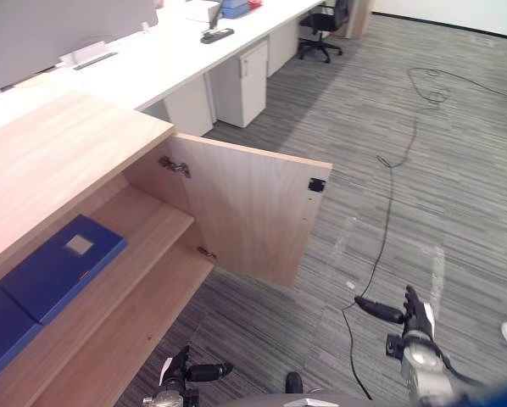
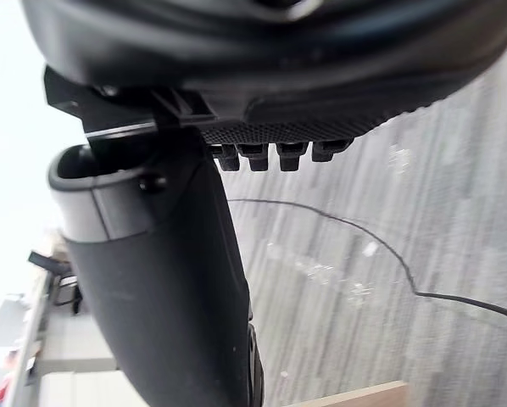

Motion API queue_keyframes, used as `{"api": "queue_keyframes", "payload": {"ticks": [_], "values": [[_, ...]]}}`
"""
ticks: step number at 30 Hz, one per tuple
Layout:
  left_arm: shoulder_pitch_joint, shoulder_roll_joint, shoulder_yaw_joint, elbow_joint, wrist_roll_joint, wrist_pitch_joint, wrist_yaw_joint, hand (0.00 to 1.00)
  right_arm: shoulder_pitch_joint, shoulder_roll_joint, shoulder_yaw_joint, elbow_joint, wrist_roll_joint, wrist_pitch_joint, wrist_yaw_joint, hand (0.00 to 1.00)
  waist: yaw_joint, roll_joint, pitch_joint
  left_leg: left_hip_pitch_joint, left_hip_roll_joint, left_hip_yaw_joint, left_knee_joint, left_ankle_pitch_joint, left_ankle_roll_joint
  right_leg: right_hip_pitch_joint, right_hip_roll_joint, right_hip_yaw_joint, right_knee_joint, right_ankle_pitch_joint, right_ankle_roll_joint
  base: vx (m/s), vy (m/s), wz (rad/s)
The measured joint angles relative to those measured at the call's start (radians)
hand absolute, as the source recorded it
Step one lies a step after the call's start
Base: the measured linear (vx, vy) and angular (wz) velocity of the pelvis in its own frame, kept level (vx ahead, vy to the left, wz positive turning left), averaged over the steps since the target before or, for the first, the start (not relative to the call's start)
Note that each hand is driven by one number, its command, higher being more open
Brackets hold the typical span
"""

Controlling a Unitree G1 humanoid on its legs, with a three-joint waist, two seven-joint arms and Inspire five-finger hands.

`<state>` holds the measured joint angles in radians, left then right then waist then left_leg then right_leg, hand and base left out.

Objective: Walk over to the cabinet, pick up the folder, carry it to the office cabinet, place the folder inside the office cabinet, then close the office cabinet door

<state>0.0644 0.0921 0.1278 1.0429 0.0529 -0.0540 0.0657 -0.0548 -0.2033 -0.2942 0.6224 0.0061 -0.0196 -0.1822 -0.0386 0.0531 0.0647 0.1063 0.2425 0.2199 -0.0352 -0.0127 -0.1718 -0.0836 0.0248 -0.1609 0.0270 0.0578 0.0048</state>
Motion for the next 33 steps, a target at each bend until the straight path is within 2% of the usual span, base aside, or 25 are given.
{"api": "queue_keyframes", "payload": {"ticks": [5, 7, 15, 22, 27, 29, 32, 33], "values": [[0.016, 0.002, -0.004, -0.001, -0.001, -0.002, -0.001, 1.00, -0.201, -0.088, 0.008, 0.046, 0.045, -0.009, -0.025, 1.00, 0.029, 0.006, 0.000, -0.028, -0.018, -0.047, -0.014, 0.034, 0.001, 0.001, -0.023, -0.046, -0.008, 0.008, -0.001, -0.04, 0.016, 0.36], [0.033, 0.001, -0.017, -0.001, -0.003, -0.002, -0.001, 1.00, -0.330, -0.146, 0.054, 0.121, 0.081, -0.026, -0.027, 1.00, 0.035, 0.018, 0.008, -0.046, -0.022, -0.076, -0.016, 0.043, 0.012, 0.001, -0.031, -0.074, -0.008, 0.012, -0.001, -0.09, -0.005, 0.38], [0.050, -0.001, -0.025, 0.000, -0.046, -0.001, 0.009, 1.00, -0.628, -0.213, 0.139, 0.343, 0.126, -0.033, -0.024, 1.00, 0.075, 0.030, 0.047, -0.079, -0.035, -0.146, -0.030, 0.074, 0.022, 0.004, -0.050, -0.134, -0.028, 0.031, 0.010, -0.12, 0.005, 0.24], [0.049, -0.007, -0.034, -0.001, -0.082, -0.002, 0.015, 1.00, -0.738, -0.232, 0.188, 0.445, 0.156, -0.027, -0.006, 1.00, 0.084, 0.042, 0.066, -0.091, -0.044, -0.186, -0.030, 0.084, 0.024, 0.021, -0.061, -0.171, -0.039, 0.039, 0.009, -0.03, 0.023, 0.18], [0.046, -0.004, -0.045, -0.012, -0.082, -0.002, 0.016, 1.00, -0.759, -0.239, 0.223, 0.458, 0.153, -0.026, -0.001, 1.00, 0.075, 0.046, 0.085, -0.088, -0.048, -0.187, -0.029, 0.084, 0.024, 0.026, -0.063, -0.171, -0.040, 0.040, 0.010, -0.01, 0.011, 0.00], [0.047, -0.003, -0.045, -0.018, -0.081, -0.002, 0.016, 1.00, -0.757, -0.239, 0.281, 0.452, 0.153, -0.026, 0.000, 1.00, 0.066, 0.044, 0.091, -0.084, -0.047, -0.181, -0.029, 0.083, 0.023, 0.026, -0.062, -0.164, -0.041, 0.040, 0.011, -0.03, 0.021, -0.10], [0.046, 0.004, -0.050, -0.018, -0.080, -0.002, 0.014, 1.00, -0.688, -0.283, 0.490, 0.340, 0.152, -0.027, 0.026, 1.00, 0.049, 0.039, 0.095, -0.081, -0.039, -0.160, -0.022, 0.075, 0.019, 0.026, -0.051, -0.145, -0.047, 0.043, 0.011, -0.03, 0.006, -0.23], [0.046, 0.014, -0.068, -0.017, -0.079, -0.002, 0.013, 1.00, -0.652, -0.327, 0.615, 0.269, 0.151, -0.026, 0.050, 1.00, 0.041, 0.038, 0.096, -0.075, -0.032, -0.145, -0.016, 0.069, 0.016, 0.026, -0.045, -0.132, -0.048, 0.041, 0.013, -0.01, -0.018, -0.33]]}}
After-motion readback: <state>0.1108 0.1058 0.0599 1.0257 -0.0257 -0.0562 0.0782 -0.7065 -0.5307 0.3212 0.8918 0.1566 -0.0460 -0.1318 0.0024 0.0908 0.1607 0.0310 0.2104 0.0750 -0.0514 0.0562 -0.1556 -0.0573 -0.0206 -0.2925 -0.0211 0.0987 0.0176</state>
